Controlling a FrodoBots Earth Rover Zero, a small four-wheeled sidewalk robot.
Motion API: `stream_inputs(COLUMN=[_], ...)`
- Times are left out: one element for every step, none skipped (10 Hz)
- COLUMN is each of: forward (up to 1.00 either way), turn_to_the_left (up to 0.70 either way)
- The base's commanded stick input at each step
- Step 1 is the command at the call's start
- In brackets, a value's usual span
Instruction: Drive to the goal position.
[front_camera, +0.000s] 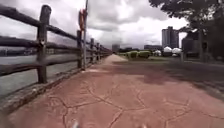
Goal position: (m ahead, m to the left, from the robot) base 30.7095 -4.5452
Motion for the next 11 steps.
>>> stream_inputs(forward=[1.0,1.0,1.0,1.0,1.0,1.0,1.0,1.0,1.0,1.0,1.0], turn_to_the_left=[-0.23,-0.27,-0.27,-0.27,-0.27,-0.27,-0.27,-0.27,-0.27,-0.17,-0.01])
